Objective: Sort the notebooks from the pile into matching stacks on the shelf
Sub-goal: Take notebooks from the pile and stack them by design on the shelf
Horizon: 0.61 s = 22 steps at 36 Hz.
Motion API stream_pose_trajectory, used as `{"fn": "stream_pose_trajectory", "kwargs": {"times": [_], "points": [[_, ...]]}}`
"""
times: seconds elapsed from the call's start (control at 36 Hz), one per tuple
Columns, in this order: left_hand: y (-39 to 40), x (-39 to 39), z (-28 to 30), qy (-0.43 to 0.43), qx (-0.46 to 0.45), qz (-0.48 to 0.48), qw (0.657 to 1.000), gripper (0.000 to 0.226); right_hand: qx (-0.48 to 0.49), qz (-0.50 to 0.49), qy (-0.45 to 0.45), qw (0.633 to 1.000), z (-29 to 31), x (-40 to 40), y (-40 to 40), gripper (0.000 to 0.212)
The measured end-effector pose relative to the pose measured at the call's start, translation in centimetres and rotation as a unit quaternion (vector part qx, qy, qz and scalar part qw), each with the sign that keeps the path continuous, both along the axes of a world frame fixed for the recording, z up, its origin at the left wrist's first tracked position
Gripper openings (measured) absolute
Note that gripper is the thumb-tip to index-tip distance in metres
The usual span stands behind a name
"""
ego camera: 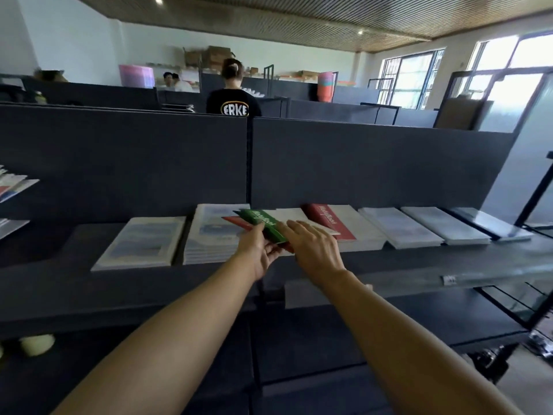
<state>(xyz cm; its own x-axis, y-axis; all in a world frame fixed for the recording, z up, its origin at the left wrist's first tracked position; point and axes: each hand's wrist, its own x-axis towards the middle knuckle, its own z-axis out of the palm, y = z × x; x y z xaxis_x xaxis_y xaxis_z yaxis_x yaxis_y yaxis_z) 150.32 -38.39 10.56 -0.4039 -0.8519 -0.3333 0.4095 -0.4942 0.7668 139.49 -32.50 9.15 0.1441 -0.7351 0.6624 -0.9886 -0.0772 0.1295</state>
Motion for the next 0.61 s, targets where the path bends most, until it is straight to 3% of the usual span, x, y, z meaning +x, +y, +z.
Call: {"fn": "stream_pose_trajectory", "kwargs": {"times": [0.06, 0.14, 0.22, 0.31, 0.5, 0.61], "points": [[-0.1, -0.4, -0.6, -0.005, 0.006, 0.018, 1.000, 0.033, 0.056, 0.015, -0.023, 0.998, -0.3, -0.3, 0.5, 0.067], [-0.5, -0.7, -1.4, -0.079, -0.001, 0.041, 0.996, 0.031, 0.196, 0.000, -0.027, 0.980, -0.6, -1.0, 1.1, 0.060], [-0.9, -0.7, -2.2, -0.142, -0.014, 0.056, 0.988, 0.027, 0.268, 0.002, -0.071, 0.961, -0.7, -1.3, 1.3, 0.070], [-1.3, -0.8, -2.9, -0.151, -0.025, 0.067, 0.986, 0.026, 0.323, -0.002, -0.130, 0.937, -1.1, -1.4, 1.1, 0.081], [-1.7, -0.7, -2.8, -0.100, -0.015, 0.098, 0.990, 0.028, 0.325, 0.020, -0.234, 0.916, -1.0, -0.9, 0.2, 0.075], [-2.1, -0.3, -2.5, -0.105, -0.022, 0.110, 0.988, 0.029, 0.330, 0.026, -0.262, 0.907, -1.1, -0.4, -0.4, 0.091]]}}
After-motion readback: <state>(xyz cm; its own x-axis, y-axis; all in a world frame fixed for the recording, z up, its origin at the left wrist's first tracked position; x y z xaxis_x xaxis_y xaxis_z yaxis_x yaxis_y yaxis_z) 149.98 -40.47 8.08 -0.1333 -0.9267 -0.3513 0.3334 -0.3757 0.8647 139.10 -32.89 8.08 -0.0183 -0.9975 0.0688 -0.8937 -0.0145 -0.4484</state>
